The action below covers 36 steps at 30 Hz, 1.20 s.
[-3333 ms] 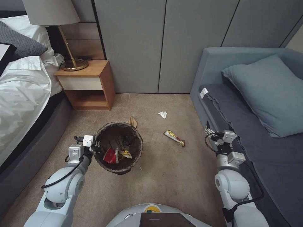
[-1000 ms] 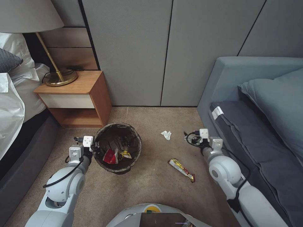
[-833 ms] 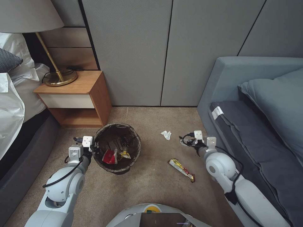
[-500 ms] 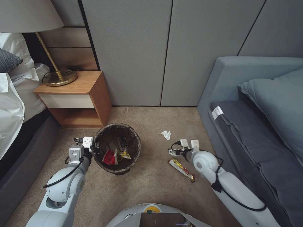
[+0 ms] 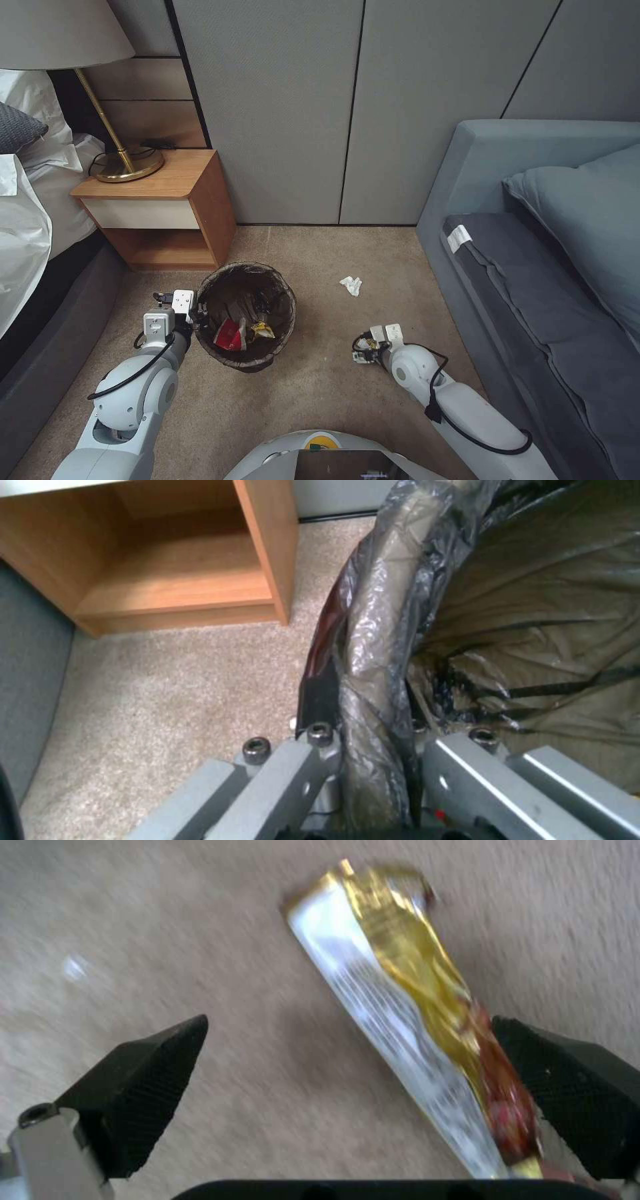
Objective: Pick up the trash bin, then pick up the garbage from the floor and place it into the trash bin.
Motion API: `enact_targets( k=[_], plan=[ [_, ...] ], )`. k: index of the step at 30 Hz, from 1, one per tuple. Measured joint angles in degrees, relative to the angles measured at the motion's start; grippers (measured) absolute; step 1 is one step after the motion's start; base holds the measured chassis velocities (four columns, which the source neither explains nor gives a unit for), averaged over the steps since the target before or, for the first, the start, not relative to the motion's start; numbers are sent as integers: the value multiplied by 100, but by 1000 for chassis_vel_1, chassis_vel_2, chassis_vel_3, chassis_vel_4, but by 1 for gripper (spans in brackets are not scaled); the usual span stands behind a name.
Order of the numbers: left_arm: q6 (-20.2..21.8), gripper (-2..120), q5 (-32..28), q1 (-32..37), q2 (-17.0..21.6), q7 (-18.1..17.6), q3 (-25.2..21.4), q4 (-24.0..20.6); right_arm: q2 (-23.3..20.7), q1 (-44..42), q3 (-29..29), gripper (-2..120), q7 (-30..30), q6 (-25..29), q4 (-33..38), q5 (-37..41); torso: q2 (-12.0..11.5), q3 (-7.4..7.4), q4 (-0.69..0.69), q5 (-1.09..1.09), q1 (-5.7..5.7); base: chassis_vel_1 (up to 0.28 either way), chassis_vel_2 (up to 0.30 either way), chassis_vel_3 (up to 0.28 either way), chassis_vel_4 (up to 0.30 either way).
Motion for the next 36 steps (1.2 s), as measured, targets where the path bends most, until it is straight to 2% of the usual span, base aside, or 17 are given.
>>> enact_targets(
  k=[13,32,34,36],
  plan=[
    [-17,0,-3,-55,4,16,29,59,-14,-180,80,100,542,-166,-227,-100,0,0,1,1,0,0,0,0,0],
    [-48,0,-3,-71,-12,19,-5,76,234,493,-84,100,344,-163,-1036,-194,0,0,1,1,0,0,0,0,0],
    [-49,0,-4,-73,-7,20,-9,77,242,493,-84,98,314,-162,-1057,-245,0,0,0,0,0,0,0,0,0],
    [-49,0,-9,-78,-2,22,-11,77,243,482,-62,91,265,-162,-1070,-287,0,0,1,1,0,0,0,0,0]
  ],
)
